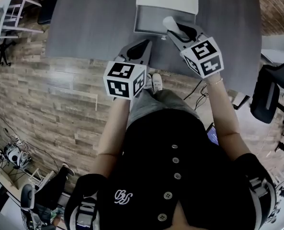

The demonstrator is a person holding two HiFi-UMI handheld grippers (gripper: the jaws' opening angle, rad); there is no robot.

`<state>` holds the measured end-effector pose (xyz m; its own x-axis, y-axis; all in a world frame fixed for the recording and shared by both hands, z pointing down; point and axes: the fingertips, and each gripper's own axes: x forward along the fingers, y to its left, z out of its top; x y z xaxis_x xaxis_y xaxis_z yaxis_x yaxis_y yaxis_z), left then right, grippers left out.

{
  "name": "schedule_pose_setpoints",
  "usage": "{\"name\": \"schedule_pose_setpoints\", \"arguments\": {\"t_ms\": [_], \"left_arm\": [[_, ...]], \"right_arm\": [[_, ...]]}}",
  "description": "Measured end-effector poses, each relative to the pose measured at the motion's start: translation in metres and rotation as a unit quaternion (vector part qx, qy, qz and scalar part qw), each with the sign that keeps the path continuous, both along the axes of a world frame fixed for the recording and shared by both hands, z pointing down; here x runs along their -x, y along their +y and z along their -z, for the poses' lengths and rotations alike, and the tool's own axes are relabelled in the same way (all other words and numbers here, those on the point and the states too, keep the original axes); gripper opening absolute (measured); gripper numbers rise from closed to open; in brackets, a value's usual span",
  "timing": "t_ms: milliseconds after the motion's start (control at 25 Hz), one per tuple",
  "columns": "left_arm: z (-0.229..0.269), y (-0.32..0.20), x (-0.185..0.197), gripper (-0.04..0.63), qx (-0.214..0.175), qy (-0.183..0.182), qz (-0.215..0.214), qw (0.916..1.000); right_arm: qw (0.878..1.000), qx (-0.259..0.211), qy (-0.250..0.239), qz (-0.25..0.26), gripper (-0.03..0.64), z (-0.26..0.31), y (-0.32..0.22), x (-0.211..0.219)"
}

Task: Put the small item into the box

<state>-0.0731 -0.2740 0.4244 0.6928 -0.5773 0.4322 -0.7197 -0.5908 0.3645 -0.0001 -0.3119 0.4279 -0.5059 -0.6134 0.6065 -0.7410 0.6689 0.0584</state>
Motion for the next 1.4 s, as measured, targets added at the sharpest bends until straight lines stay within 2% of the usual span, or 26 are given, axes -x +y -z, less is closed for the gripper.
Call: {"name": "schedule_pose_setpoints", "arguments": {"t_ms": [200, 400, 560, 640, 960, 1120, 1280, 1400], "left_arm": [[-0.029, 0.009, 0.004, 0.014, 0.026, -0.009, -0.010, 0.9996], [-0.050, 0.012, 0.011, 0.014, 0.051, -0.004, 0.002, 0.9987], [-0.061, 0.014, 0.011, 0.014, 0.064, 0.000, -0.002, 0.9979], [-0.065, 0.014, 0.011, 0.014, 0.068, 0.001, -0.003, 0.9977], [-0.066, 0.013, 0.013, 0.014, 0.068, 0.002, 0.000, 0.9977], [-0.060, 0.011, 0.018, 0.014, 0.057, 0.001, 0.004, 0.9983], [-0.045, 0.004, 0.020, 0.014, 0.038, 0.000, 0.006, 0.9993], [-0.030, -0.003, 0.019, 0.014, 0.017, 0.001, 0.004, 0.9998]], "right_arm": [[0.994, 0.049, 0.091, 0.047, 0.133, -0.049, -0.030, 0.003], [0.972, 0.113, 0.190, 0.082, 0.133, -0.102, -0.040, 0.000], [0.958, 0.144, 0.231, 0.089, 0.135, -0.126, -0.042, -0.007], [0.956, 0.152, 0.235, 0.092, 0.138, -0.134, -0.043, -0.006], [0.960, 0.148, 0.224, 0.083, 0.161, -0.135, -0.047, -0.006], [0.968, 0.120, 0.207, 0.077, 0.236, -0.119, -0.049, 0.000], [0.978, 0.086, 0.176, 0.065, 0.236, -0.088, -0.045, 0.005], [0.988, 0.062, 0.130, 0.048, 0.224, -0.062, -0.038, 0.011]]}}
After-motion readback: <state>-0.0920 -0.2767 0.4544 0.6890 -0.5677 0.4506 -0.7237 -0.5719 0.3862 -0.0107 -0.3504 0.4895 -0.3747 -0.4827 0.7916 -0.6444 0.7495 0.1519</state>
